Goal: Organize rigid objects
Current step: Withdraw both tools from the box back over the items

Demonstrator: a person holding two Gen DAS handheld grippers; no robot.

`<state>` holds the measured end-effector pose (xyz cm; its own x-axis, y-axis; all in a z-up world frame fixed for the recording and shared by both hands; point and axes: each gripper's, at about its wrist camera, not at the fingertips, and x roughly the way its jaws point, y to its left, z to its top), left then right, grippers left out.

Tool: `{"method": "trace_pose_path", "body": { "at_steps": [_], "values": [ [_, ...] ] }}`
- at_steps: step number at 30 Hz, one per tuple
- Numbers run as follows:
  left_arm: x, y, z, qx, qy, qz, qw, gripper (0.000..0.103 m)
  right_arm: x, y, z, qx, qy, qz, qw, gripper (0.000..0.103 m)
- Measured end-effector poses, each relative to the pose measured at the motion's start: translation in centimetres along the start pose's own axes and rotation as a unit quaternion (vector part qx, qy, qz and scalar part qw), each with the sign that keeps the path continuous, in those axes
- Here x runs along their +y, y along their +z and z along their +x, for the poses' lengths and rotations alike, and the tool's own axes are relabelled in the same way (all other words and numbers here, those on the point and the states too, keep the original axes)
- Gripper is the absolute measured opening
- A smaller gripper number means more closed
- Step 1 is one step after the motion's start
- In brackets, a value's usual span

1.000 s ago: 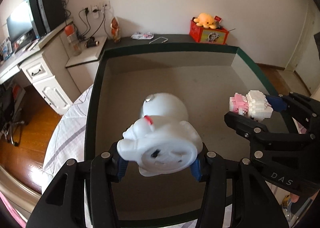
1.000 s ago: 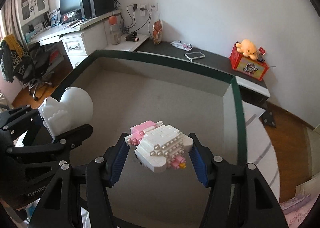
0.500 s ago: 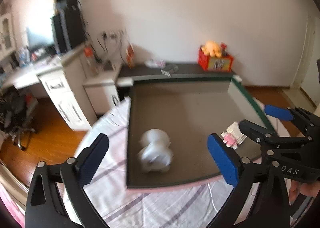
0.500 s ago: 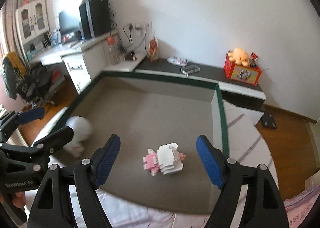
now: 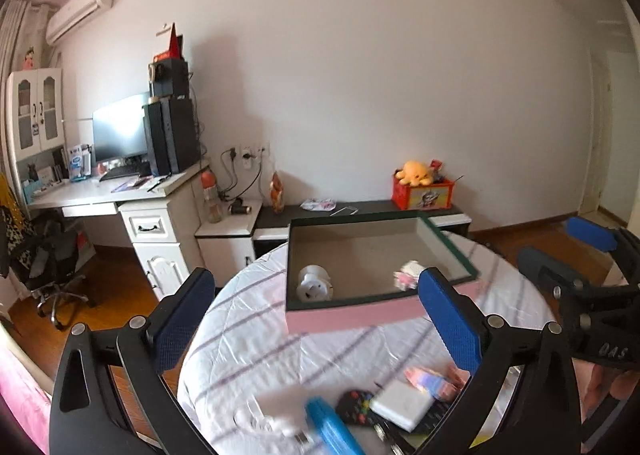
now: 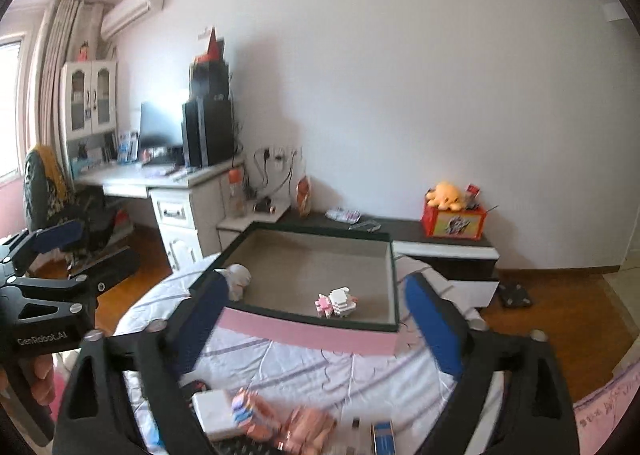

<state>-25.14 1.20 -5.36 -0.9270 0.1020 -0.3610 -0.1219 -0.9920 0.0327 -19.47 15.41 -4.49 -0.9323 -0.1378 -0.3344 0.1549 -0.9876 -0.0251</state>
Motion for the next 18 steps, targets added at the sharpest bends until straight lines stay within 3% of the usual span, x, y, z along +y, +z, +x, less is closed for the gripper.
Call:
{"method": "trace_pose_path", "body": {
  "at_steps": [2, 6, 18],
  "values": [
    [-0.3, -0.7, -1.8, -0.005, -0.010, 0.005, 0.9999, 0.103, 0.2, -0.6, -2.2, -0.023, -0.008, 0.000, 1.000, 0.103],
    [-0.9, -1.7, -4.3, -0.011, 0.005, 0.022, 0.9997, 0.103, 0.2, -1.2, -5.0, -0.033, -0.016, 0.005, 0.999, 0.103],
    [-0.2, -3.1, -7.3, -0.011, 0.006, 0.016, 0.9998, 0.103, 0.4, -2.4, -7.3, -0.031, -0.017, 0.014, 0.999, 0.103]
  ]
}}
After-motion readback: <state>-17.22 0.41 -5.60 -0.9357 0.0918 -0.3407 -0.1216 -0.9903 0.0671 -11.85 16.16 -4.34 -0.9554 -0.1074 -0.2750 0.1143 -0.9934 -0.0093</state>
